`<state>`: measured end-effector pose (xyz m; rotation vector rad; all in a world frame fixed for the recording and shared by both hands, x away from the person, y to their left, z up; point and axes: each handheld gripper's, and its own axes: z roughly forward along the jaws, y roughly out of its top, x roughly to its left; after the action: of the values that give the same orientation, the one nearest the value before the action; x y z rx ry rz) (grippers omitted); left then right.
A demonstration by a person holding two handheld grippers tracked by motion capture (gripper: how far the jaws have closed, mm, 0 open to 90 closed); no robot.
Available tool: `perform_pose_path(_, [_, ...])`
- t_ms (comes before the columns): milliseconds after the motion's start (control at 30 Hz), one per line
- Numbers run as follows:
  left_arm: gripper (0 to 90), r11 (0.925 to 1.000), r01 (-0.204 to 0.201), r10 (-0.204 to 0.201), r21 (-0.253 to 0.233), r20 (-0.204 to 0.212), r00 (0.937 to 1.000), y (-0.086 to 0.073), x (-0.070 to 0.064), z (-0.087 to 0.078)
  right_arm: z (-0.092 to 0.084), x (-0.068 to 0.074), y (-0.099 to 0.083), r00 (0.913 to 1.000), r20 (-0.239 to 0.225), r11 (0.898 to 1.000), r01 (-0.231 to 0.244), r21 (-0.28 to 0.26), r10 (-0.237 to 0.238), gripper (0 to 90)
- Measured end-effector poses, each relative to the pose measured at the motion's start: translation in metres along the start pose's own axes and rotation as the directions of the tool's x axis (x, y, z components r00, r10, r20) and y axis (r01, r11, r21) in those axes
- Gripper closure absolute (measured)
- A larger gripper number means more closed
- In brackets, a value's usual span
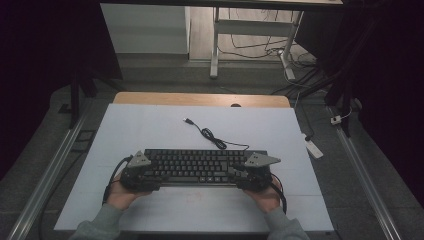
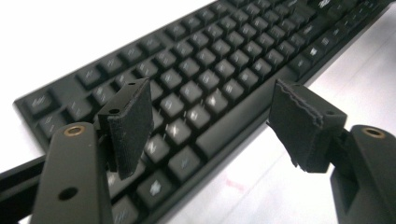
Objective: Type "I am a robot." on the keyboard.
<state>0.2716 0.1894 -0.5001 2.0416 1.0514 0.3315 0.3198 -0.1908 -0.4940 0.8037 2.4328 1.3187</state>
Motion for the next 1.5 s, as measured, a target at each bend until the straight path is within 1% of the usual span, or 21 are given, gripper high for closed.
perform_pose_path(67, [30.3,1.0,-0.004,0.004,-0.002,-0.014,0.9999,-0.005,0.002,-0.005,0.001,0.0,0.0,1.0,-0.008,1.0,-0.001,-0.003,0.001,55.0])
perform_pose_path(133, [30.3,0.9999,0.006,-0.006,-0.009,-0.017,0.9998,-0.007,0.006,-0.008,0.002,0.0,0.0,1.0,-0.009,1.0,0.0,-0.004,0.0,55.0])
perform_pose_path(233, [30.2,0.9999,0.013,-0.014,-0.007,-0.017,0.9998,-0.009,0.009,-0.008,0.003,0.002,0.001,0.9999,-0.013,1.0,0.002,-0.001,-0.002,55.0])
perform_pose_path(300, [30.0,0.9999,0.01,-0.01,-0.002,-0.014,0.9999,-0.01,0.011,-0.007,0.003,0.002,0.001,0.9999,-0.013,1.0,0.002,-0.004,-0.002,55.0])
perform_pose_path(333, [30.0,0.9999,0.016,-0.016,0.0,-0.013,0.9998,-0.01,0.011,-0.007,0.003,0.003,0.002,0.9999,-0.01,1.0,0.0,-0.003,0.0,55.0])
perform_pose_path(400, [29.9,0.9999,0.016,-0.016,0.0,-0.012,0.9998,-0.01,0.012,-0.006,0.003,0.003,0.003,0.9999,-0.011,1.0,0.002,-0.003,-0.002,55.0])
perform_pose_path(467, [29.9,0.9999,0.016,-0.016,-0.001,-0.011,0.9998,-0.01,0.011,-0.007,0.005,0.004,0.005,1.0,-0.003,1.0,-0.002,0.001,0.002,55.0])
perform_pose_path(600, [29.9,0.9999,0.011,-0.011,0.003,-0.008,0.9999,-0.011,0.011,-0.006,0.009,0.008,0.01,0.9999,-0.017,1.0,-0.002,0.004,0.002,55.3])
perform_pose_path(700, [29.8,0.9999,0.013,-0.013,0.007,-0.008,0.9999,-0.011,0.011,-0.005,0.013,0.011,0.014,0.9997,-0.021,1.0,0.007,0.021,-0.006,56.4])
perform_pose_path(767, [29.8,0.9998,0.017,-0.017,0.01,-0.008,0.9998,-0.012,0.011,-0.004,0.016,0.013,0.016,0.9995,-0.028,1.0,0.011,0.025,-0.01,58.7])
perform_pose_path(900, [29.7,0.9998,0.012,-0.012,0.016,-0.007,0.9999,-0.012,0.011,-0.003,0.023,0.014,0.02,0.9991,-0.036,0.999,0.021,0.041,-0.02,65.0])
perform_pose_path(933, [29.7,0.9998,0.013,-0.013,0.016,-0.006,0.9999,-0.012,0.011,-0.003,0.024,0.015,0.021,0.9992,-0.033,0.999,0.025,0.045,-0.024,67.6])
perform_pose_path(967, [29.7,0.9998,0.013,-0.013,0.017,-0.006,0.9999,-0.012,0.011,-0.003,0.026,0.015,0.022,0.9989,-0.041,0.999,0.024,0.041,-0.022,70.2])
perform_pose_path(1000, [29.6,0.9998,0.012,-0.012,0.018,-0.006,0.9999,-0.012,0.01,-0.003,0.027,0.016,0.023,0.9987,-0.043,0.998,0.028,0.051,-0.026,73.8])
perform_pose_path(1100, [29.4,0.9998,0.012,-0.012,0.019,-0.006,0.9999,-0.012,0.01,-0.003,0.033,0.018,0.027,0.9971,-0.068,0.997,0.038,0.069,-0.034,83.7])
perform_pose_path(1167, [29.1,0.9998,0.012,-0.012,0.017,-0.005,0.9999,-0.011,0.009,-0.004,0.038,0.02,0.029,0.9956,-0.083,0.995,0.05,0.085,-0.043,88.2])
perform_pose_path(1267, [29.0,0.9998,0.012,-0.012,0.018,-0.003,0.9999,-0.011,0.008,-0.004,0.047,0.024,0.032,0.9937,-0.1,0.993,0.06,0.102,-0.05,89.4])
perform_pose_path(1367, [28.6,0.9997,0.011,-0.011,0.02,-0.003,0.9999,-0.012,0.009,-0.003,0.056,0.028,0.037,0.9924,-0.103,0.989,0.081,0.126,-0.068,89.4])
perform_pose_path(1500, [28.3,0.9997,0.01,-0.01,0.021,-0.002,0.9999,-0.012,0.008,-0.003,0.065,0.03,0.042,0.9924,-0.102,0.988,0.081,0.132,-0.068,89.4])
